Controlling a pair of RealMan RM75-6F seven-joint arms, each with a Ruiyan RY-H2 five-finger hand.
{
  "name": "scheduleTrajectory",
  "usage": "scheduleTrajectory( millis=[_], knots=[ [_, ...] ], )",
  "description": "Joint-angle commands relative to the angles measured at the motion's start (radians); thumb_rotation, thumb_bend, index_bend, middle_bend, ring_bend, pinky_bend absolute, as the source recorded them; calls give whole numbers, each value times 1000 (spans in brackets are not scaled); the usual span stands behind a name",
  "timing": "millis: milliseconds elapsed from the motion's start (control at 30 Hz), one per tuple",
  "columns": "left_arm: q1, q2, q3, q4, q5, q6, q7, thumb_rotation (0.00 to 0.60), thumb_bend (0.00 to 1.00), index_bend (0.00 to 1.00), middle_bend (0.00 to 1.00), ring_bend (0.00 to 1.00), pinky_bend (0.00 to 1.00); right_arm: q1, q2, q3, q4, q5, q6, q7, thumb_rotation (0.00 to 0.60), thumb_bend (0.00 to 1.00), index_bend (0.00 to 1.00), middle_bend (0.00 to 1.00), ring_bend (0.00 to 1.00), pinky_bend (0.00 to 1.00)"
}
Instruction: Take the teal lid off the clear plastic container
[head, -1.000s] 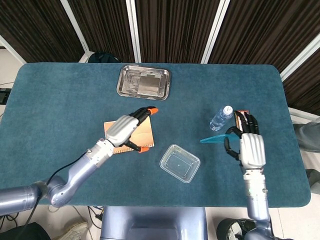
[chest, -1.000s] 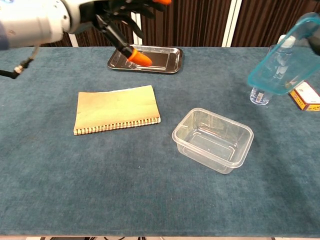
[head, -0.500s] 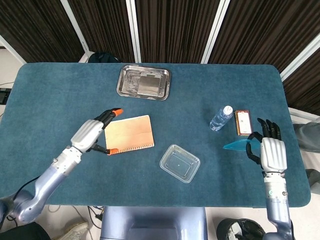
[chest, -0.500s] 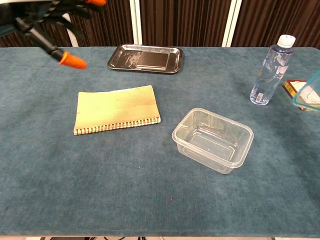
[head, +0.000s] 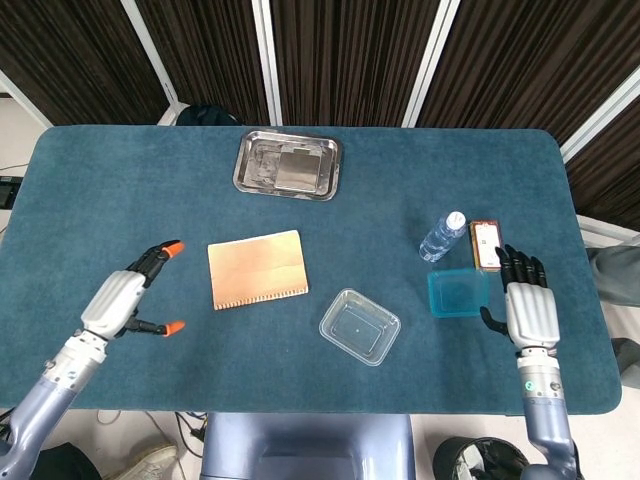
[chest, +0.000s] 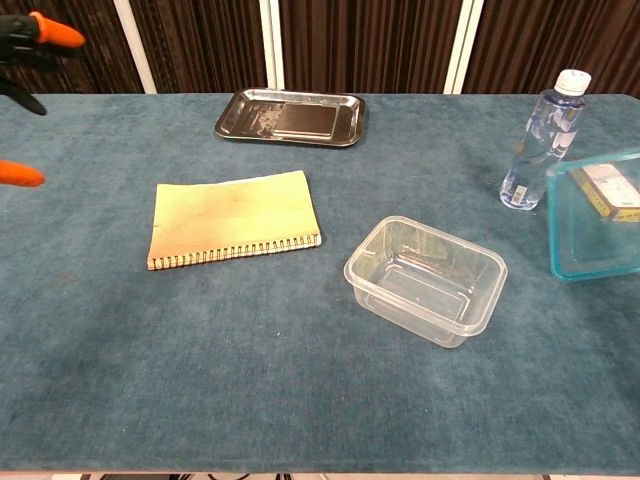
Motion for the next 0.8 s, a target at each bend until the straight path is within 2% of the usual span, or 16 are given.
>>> scheduleTrajectory(
  millis=[33,200,367,600,800],
  knots=[
    [24,15,16,5,18,21,-1,600,0,26,22,33,196,7,-7,6,-15,8,12,-11,600,313,0,0,0,0],
    [71,35,43,9,37,61,12,600,0,26,10,4,171,-11,29,-8,-45,2,30,-10,600,313,0,0,0,0],
    [128,46,86,21,94,126,109,600,0,26,0,0,141,-62,117,-64,-87,-40,41,22,600,313,0,0,0,0],
    [223,7,134,24,156,233,280,600,0,23,0,0,84,-152,251,-184,-87,-214,91,123,600,312,0,0,0,0],
    [294,-59,148,117,214,332,378,600,0,3,0,0,62,-202,300,-241,28,-380,187,206,600,300,0,0,0,0]
  ],
)
